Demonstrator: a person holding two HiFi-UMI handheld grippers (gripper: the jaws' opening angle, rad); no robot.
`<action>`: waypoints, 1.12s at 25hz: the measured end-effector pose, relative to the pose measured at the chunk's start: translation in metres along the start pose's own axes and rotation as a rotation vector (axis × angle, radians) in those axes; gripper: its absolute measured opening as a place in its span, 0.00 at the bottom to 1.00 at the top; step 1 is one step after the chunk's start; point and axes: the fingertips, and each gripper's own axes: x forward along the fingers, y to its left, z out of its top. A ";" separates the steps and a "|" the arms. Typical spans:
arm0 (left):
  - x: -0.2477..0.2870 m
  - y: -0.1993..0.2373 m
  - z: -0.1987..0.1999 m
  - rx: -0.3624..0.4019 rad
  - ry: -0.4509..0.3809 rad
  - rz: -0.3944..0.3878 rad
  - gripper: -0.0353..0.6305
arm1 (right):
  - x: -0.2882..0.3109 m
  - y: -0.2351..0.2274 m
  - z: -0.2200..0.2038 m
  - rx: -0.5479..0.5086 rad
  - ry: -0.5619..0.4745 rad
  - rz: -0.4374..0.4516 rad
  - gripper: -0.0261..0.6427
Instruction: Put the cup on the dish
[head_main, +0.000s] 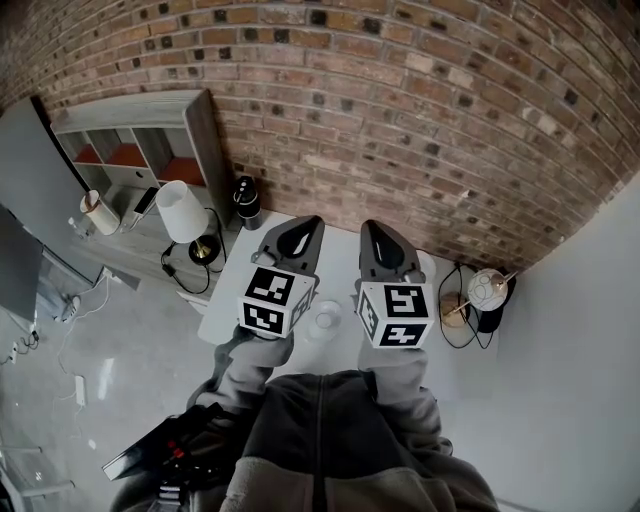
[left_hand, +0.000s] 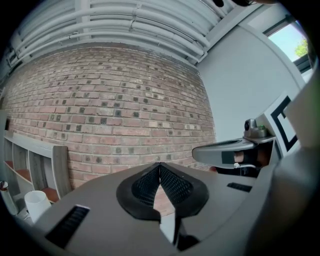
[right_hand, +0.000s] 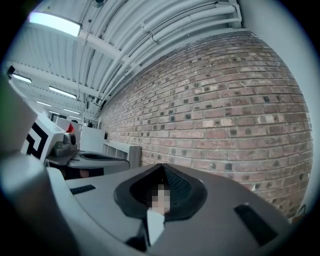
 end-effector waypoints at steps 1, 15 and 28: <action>0.001 0.001 0.001 0.002 -0.001 0.002 0.06 | 0.000 -0.001 0.001 0.000 -0.004 -0.001 0.04; 0.002 0.017 0.003 -0.001 0.008 0.044 0.06 | 0.000 -0.005 0.008 -0.018 -0.028 0.000 0.04; -0.007 0.015 0.000 -0.005 0.011 0.042 0.06 | -0.011 -0.001 0.015 -0.020 -0.065 -0.028 0.04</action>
